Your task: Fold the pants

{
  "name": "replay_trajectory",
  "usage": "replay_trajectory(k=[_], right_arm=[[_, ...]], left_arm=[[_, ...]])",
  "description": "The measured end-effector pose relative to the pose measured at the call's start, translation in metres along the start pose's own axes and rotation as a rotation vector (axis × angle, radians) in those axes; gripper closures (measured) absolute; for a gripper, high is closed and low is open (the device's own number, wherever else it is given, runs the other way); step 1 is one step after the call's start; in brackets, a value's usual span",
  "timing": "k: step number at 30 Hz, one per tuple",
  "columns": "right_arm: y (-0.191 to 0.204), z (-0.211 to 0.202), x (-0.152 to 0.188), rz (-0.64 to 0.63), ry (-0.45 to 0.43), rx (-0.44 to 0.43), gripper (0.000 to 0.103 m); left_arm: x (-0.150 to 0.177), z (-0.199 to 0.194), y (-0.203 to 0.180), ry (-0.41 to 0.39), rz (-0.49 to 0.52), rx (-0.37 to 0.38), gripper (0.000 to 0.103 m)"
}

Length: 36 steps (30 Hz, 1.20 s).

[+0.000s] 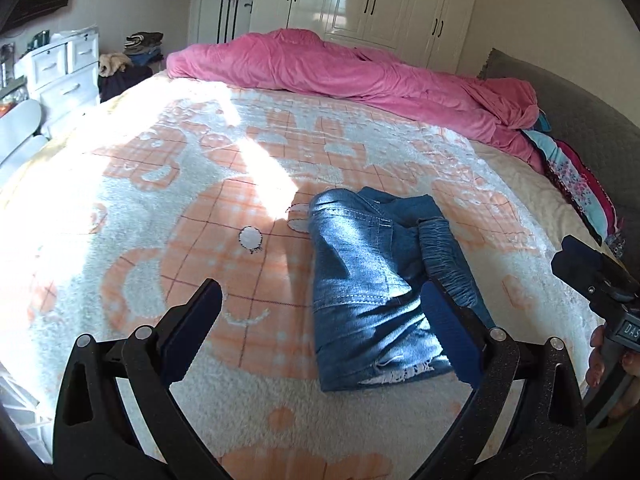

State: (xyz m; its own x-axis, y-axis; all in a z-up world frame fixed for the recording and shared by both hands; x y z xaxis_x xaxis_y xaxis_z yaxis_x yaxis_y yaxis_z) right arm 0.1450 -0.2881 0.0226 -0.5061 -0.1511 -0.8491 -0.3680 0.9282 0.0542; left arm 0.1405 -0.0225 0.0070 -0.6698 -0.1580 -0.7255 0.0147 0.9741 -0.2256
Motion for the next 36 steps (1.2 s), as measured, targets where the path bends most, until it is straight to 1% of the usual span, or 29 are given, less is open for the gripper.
replay_trajectory(k=[6,10,15,18,20,26,32,36], right_arm=[[0.019,-0.023,0.011,-0.052,-0.031,0.024,0.005],[0.028,-0.032,0.026,-0.065,-0.015,0.02,0.005],[0.031,-0.041,0.047,-0.045,0.019,0.016,0.005],[0.03,-0.044,0.06,-0.023,0.052,0.009,0.005],[0.028,-0.046,0.07,-0.009,0.074,0.017,0.005],[0.024,-0.048,0.088,0.022,0.12,0.042,0.005],[0.024,-0.043,0.096,0.021,0.143,0.047,0.005],[0.024,-0.043,0.095,0.024,0.142,0.039,0.005]], left_arm=[[0.018,-0.03,0.003,-0.019,0.013,-0.015,0.01],[0.032,-0.046,0.005,-0.02,0.011,-0.016,0.01],[0.049,-0.058,0.007,-0.028,0.023,-0.029,0.01],[0.064,-0.057,0.01,-0.002,-0.003,-0.022,0.01],[0.071,-0.056,0.009,0.011,-0.001,-0.024,0.01],[0.082,-0.051,0.01,0.038,-0.008,-0.031,0.009],[0.087,-0.049,0.008,0.05,-0.002,-0.057,0.01],[0.087,-0.05,0.007,0.049,0.006,-0.067,0.01]])
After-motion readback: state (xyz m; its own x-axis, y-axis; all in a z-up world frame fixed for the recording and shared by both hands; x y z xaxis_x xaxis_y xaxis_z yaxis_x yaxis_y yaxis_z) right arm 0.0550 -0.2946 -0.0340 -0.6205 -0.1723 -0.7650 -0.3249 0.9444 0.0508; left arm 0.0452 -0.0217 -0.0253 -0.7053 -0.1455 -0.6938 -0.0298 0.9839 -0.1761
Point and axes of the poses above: each gripper's, at about its wrist camera, not at the fingertips, and z roughly the way its jaws point, y to its left, x to its underside, the point moved 4 cm from there along z, roughly the way its jaws point, and after that the axes turned 6 degrees about -z, right-handed, at the moved point
